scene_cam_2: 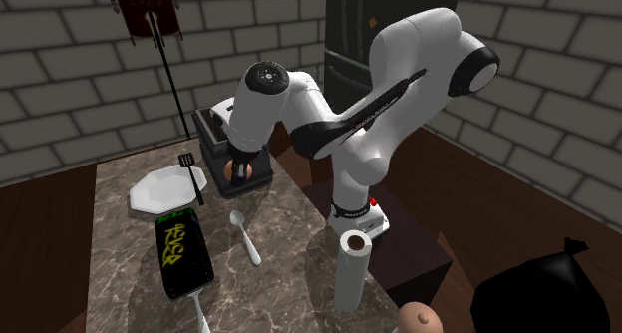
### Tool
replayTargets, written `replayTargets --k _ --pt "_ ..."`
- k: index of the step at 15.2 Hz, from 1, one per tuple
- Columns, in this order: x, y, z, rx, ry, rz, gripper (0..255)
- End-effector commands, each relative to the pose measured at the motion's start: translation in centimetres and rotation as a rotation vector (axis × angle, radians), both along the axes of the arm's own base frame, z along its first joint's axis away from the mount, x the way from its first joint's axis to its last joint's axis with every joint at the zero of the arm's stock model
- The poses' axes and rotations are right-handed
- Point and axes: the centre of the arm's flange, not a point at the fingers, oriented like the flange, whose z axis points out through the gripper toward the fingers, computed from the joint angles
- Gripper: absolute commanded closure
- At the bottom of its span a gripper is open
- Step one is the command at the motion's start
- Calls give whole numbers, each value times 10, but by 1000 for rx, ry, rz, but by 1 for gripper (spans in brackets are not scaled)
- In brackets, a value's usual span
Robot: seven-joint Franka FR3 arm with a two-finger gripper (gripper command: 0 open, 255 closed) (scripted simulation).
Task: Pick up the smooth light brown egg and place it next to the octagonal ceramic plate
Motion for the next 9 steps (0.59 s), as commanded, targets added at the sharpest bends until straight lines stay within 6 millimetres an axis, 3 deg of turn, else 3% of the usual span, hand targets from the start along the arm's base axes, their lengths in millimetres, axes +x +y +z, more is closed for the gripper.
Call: replayTargets --k 1,9 --pt "19 -23 2 -1 -1 1 255" --pt "86 -105 2 -1 -1 1 255"
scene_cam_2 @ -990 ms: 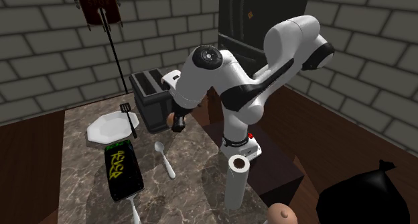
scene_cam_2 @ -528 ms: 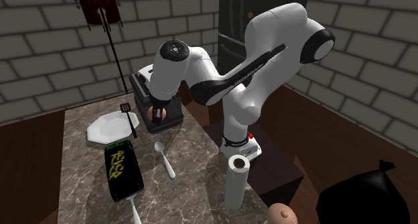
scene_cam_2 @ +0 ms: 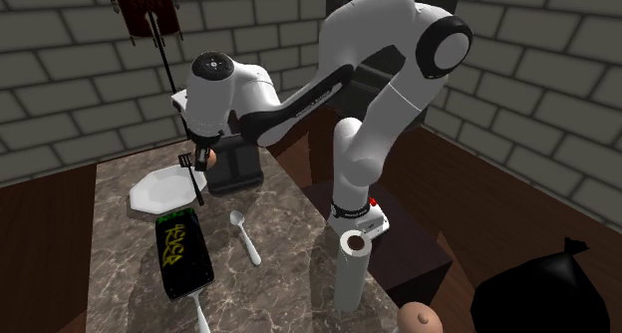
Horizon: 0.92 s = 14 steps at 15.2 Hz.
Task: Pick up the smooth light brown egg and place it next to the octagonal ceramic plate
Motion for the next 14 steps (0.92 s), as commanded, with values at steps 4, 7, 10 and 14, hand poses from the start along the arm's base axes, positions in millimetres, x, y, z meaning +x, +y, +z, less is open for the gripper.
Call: replayTargets --k 4,7,10,14 --pt "42 -54 0 -1 1 -1 255" --pt "67 -85 1 -1 1 -1 255" --pt "92 -115 1 -1 1 -1 255" --pt "126 -156 1 -1 1 -1 255"
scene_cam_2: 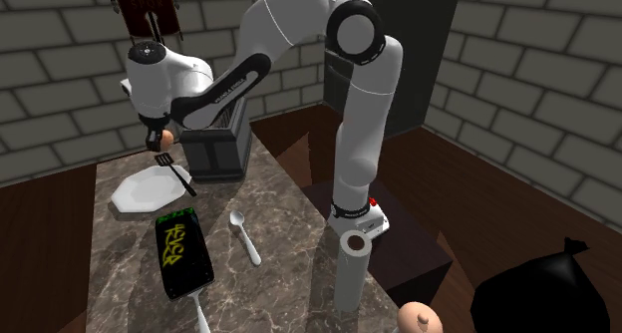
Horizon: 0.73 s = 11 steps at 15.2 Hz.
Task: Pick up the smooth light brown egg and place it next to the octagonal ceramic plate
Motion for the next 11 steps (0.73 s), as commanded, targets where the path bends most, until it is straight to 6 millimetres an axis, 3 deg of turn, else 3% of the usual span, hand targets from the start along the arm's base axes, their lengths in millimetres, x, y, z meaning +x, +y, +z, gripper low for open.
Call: replayTargets --k 1,11 --pt "17 -22 1 -1 1 0 255" --pt "100 -124 1 -1 1 0 255"
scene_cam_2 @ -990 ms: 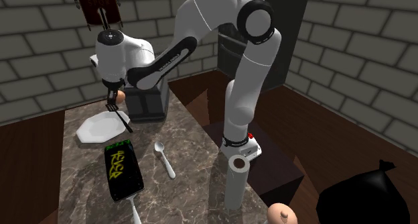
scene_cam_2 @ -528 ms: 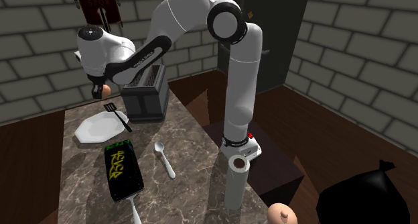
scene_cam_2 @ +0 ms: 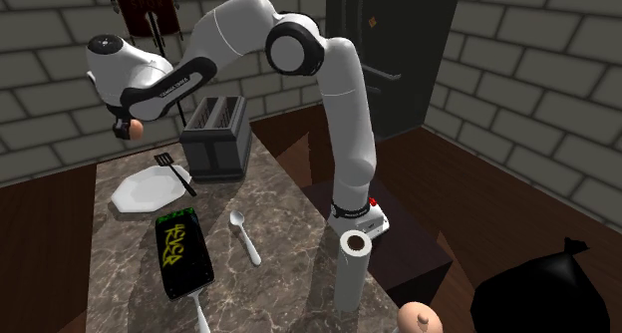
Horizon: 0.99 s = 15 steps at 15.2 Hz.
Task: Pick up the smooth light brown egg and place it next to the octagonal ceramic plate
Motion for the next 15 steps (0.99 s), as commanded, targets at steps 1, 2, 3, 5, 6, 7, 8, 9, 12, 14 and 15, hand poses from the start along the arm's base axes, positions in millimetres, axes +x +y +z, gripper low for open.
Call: replayTargets --k 1,2,3,5,6,7,8,9,12,14,15 --pt "15 -22 1 0 0 1 255" --pt "23 -32 1 0 0 1 255" --pt "32 -44 2 0 0 1 255" --pt "32 -44 -9 0 0 1 255" --pt "32 -44 -14 0 0 1 255" --pt "32 -44 -20 0 0 1 255" --pt "32 -44 -25 0 0 1 255" --pt "32 -44 -30 0 0 1 255" --pt "32 -44 -46 0 0 1 255" --pt "32 -44 -57 0 0 1 255" --pt "32 -44 -62 0 0 1 255"
